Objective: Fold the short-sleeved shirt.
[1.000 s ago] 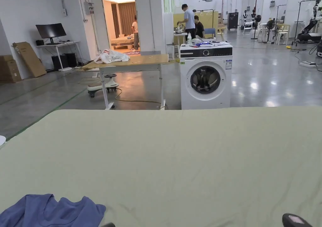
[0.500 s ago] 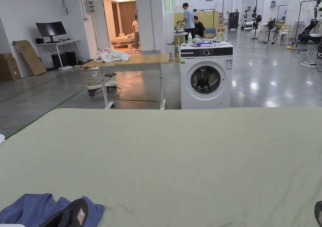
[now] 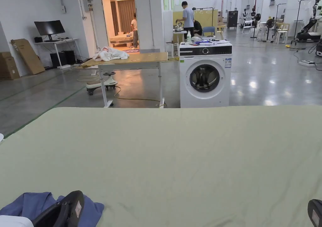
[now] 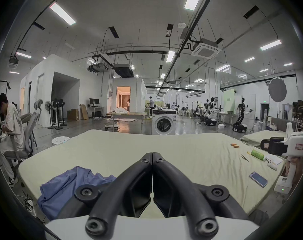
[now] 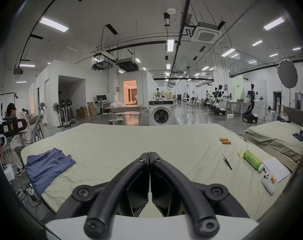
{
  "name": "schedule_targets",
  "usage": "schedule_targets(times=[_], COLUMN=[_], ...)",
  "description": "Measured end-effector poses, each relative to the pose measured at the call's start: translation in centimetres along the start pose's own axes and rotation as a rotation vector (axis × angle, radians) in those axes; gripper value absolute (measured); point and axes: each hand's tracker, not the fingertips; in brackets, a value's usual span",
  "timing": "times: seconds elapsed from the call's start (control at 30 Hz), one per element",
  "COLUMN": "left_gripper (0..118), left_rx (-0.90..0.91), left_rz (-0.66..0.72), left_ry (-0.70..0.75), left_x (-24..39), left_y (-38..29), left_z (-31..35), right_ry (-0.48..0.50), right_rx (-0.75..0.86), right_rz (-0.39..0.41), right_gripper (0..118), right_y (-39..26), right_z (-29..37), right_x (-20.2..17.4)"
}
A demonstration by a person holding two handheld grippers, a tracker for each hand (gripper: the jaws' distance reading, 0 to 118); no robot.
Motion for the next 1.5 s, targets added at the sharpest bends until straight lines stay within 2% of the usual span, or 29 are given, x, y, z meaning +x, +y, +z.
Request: schedule_targets(times=[0.5,0.83,1.0,1.07,1.13,1.2,1.23,1.4,1.5], left_gripper=[0,0,3,11,29,66,77,80,80], left_rx=[-0.006,-0.037,-0.123,-0.17,-0.241,-0.383,-0.457,-0.666,-0.712], left_rz=[0.002,-0.015,-0.072,-0.06,-0.038,-0.052,-0.058,0.07,0.048], left_ry=[-0.002,0.204,0.261,0.248,0.223,0.191,0.187,0.12,0.129], left_x=[-0.3,-5.6,-9.0,-10.5,-12.2,-14.1,-15.0,-20.6,-22.0], left_y=[-0.4,-0.4,-1.4,-2.2,-3.2,-4.8,-5.8,-11.5,-14.0], left_z=[0.3,3.9,3.9,3.0,1.3,-2.0,-4.1,-14.1,-18.7], right_ry=[0.027,0.222,0.271,0.286,0.293,0.3,0.302,0.27,0.227], right_rx=[-0.006,-0.026,-0.048,-0.061,-0.075,-0.089,-0.097,-0.153,-0.208], right_rz=[-0.016,-0.025,-0.011,-0.007,0.001,0.007,0.007,0.024,0.038], right_gripper=[0,0,0,0,0,0,0,0,0], right_y=[0.1,-0.7,-1.3,-1.6,-1.9,-2.3,-2.6,-3.8,-5.0], right_z=[-0.5,-3.6,-4.7,-5.2,-5.5,-5.7,-5.8,-5.1,-5.0], right_x=[-0.7,-6.0,-7.9,-8.3,-8.6,-8.5,-8.5,-7.1,-5.9])
